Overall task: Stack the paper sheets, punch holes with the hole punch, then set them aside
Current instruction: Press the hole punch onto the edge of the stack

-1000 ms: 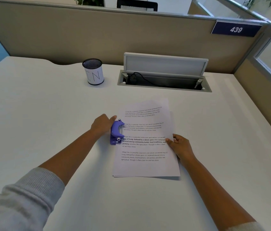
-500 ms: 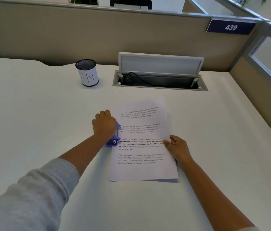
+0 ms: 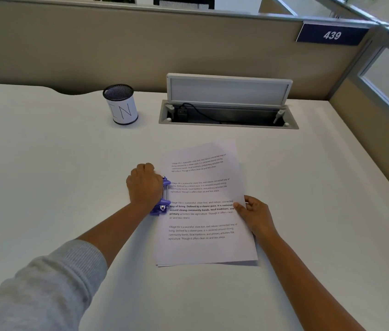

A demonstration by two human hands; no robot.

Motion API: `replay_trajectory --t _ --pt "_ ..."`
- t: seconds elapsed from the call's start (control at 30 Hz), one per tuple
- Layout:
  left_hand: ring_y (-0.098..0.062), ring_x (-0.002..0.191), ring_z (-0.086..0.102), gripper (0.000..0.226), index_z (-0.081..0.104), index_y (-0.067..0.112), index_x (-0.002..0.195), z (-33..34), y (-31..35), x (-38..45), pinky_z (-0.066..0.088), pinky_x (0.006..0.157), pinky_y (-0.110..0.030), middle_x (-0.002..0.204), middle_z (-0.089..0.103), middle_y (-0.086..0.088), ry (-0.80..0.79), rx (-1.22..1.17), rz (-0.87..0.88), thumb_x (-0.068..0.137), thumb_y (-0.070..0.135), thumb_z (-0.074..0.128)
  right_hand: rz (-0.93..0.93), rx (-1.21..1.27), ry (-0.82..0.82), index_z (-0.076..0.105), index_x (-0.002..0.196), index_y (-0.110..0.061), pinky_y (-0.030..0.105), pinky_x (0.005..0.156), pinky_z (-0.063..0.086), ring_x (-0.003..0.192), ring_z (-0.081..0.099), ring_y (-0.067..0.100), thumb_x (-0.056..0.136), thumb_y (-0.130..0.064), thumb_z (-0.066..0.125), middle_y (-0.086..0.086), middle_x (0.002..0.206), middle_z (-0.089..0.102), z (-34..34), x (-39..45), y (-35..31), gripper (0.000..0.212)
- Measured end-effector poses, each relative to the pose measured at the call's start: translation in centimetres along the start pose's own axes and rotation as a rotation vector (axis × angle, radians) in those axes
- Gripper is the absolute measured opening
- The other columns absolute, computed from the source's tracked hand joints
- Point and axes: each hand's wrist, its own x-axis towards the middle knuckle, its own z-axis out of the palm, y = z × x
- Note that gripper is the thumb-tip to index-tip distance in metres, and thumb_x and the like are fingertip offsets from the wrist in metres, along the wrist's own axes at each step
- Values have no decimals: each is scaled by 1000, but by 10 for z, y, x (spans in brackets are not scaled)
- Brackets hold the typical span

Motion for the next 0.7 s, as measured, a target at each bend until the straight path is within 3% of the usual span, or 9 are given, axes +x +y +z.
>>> replay_trajectory --t 0.4,0.7 --pt "-37 107 54 34 53 -1 118 2 -4 -1 40 92 -44 118 59 -20 -6 -108 -54 87 9 44 -4 -7 16 63 107 -24 39 80 57 84 70 20 87 -19 62 2 97 73 2 0 1 21" --pt "-32 112 52 32 54 4 117 5 -5 -1 36 99 -41 122 58 -15 -19 -128 -69 88 10 43 -16 -1 20 63 101 -25 32 71 58 77 71 14 87 -19 62 -7 88 72 2 1 2 15"
